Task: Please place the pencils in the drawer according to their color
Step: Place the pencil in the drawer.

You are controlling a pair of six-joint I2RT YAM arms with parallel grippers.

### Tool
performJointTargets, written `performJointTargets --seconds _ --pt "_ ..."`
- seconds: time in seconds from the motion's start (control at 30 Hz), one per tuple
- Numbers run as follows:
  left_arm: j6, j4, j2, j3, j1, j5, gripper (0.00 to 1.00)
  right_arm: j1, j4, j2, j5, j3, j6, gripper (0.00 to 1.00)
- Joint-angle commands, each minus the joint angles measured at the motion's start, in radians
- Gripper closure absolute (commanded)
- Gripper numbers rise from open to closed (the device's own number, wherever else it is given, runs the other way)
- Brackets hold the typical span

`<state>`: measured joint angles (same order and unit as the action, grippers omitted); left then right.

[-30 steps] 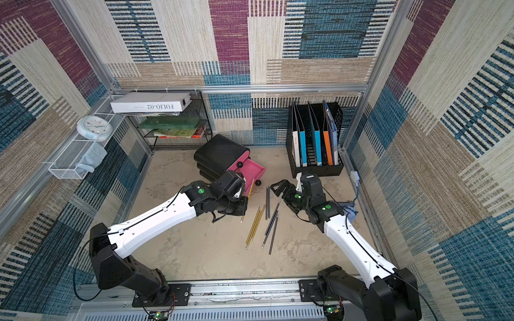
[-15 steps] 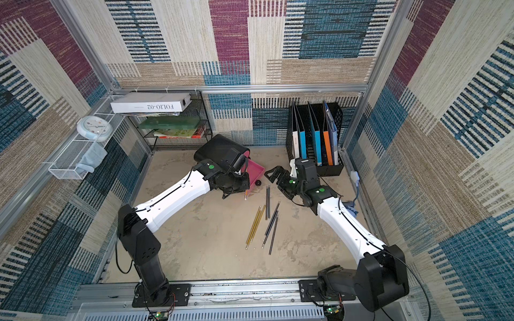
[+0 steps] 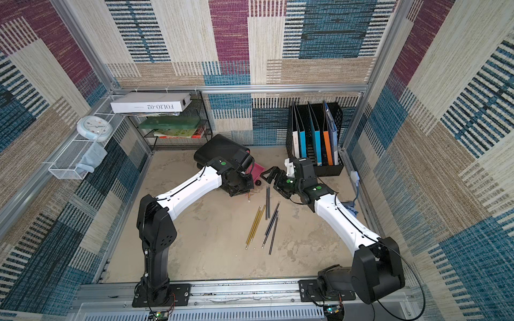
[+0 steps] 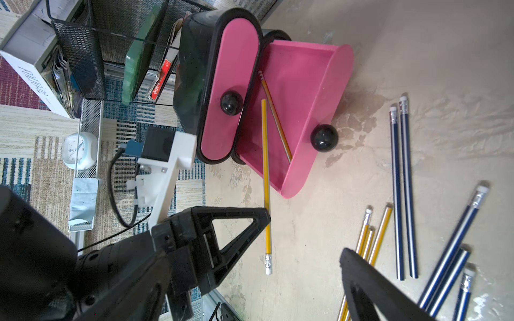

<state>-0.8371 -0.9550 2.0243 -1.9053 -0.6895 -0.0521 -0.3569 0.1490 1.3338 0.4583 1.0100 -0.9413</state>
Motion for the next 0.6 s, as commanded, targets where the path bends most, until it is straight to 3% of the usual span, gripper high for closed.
performJointTargets --seconds 0.0,0.57 --pt "0.010 -0.052 0.027 -0.037 0.015 0.021 1.00 0.001 -0.033 -0.002 0.024 -0.010 0.013 0.01" --pt "0.166 -0.080 0.166 -0.230 0.099 0.068 1.00 0.006 -0.068 0.026 0.026 -0.030 -0.010 0.01"
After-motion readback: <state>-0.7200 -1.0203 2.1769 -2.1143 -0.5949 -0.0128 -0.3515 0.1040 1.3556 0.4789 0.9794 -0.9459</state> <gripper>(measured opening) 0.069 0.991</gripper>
